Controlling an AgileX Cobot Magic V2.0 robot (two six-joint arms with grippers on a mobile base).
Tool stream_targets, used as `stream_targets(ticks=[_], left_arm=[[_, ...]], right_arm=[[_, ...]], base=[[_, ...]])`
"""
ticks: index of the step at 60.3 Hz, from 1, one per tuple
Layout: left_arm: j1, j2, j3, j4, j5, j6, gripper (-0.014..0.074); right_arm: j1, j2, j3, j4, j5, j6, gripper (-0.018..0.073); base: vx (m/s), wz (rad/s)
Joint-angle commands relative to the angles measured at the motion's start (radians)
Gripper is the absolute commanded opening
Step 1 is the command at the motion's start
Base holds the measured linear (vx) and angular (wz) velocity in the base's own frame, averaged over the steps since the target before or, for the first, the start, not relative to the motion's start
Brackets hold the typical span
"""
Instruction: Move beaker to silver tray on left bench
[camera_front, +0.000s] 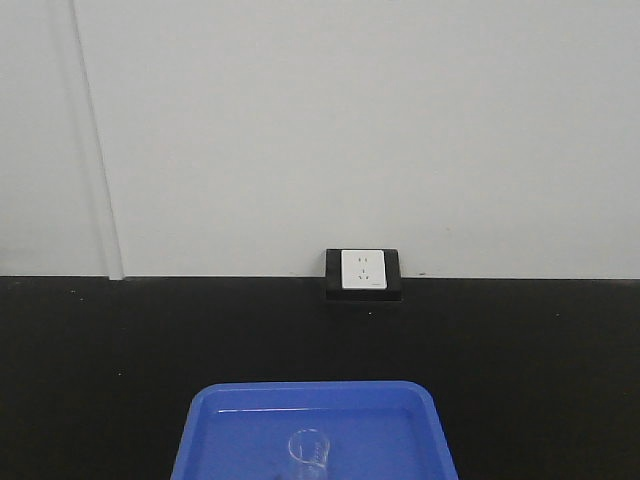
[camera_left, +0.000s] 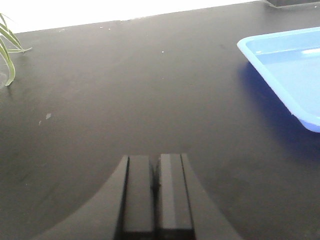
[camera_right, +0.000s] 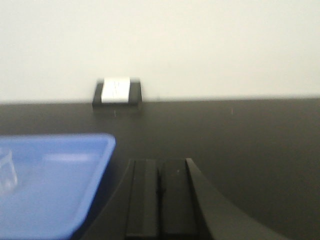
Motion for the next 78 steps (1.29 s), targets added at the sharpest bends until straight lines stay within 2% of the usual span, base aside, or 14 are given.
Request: stream_targets(ticks=[1, 11, 26, 40, 58, 67, 72, 78], left_arm=[[-0.006, -0.007, 0.020, -0.003, -0.076, -0.002, 0.0001], [-0.006, -0.007, 0.020, -0.003, -0.076, -0.002, 0.0001], [-0.006, -0.007, 0.020, -0.003, -0.076, -0.002, 0.0001], [-0.006, -0.007, 0.020, -0.003, -0.076, -0.002, 0.0001], [-0.006, -0.007, 0.020, -0.003, -0.076, -0.002, 0.0001], [-0.006, -0.007, 0.020, -0.003, -0.076, -0.002, 0.0001], [-0.006, -0.007, 0.020, -0.003, -0.076, -0.002, 0.0001], [-0.006, -0.007, 0.020, -0.003, -0.076, -0.002, 0.0001]], right_arm=[[-0.005, 0.013, -0.084, -0.008, -0.160, -0.018, -0.0011], [-0.005, 0.218, -0.305, -0.003, -0.183, -0.028, -0.0011], [-0.005, 0.671, -0.571, -0.013, -0.381, -0.034, -0.0011], [-0.005, 0.913, -0.630, -0.008, -0.533, -0.016, -0.0010], [-0.005, 0.966, -0.630, -0.009, -0.462, 0.008, 0.0013], [-0.005, 0.966, -0.630, -0.009, -0.448, 0.008, 0.0111], [-0.005, 0.966, -0.630, -0.009, -0.443, 0.008, 0.0209], [-0.005, 0.966, -0.630, -0.009, -0.440, 0.008, 0.0383]], base=[[0.00, 0.00], [0.00, 0.00], [0.00, 0.00], [0.00, 0.00], [0.00, 0.00], [0.00, 0.00], [0.00, 0.00], [0.00, 0.00]])
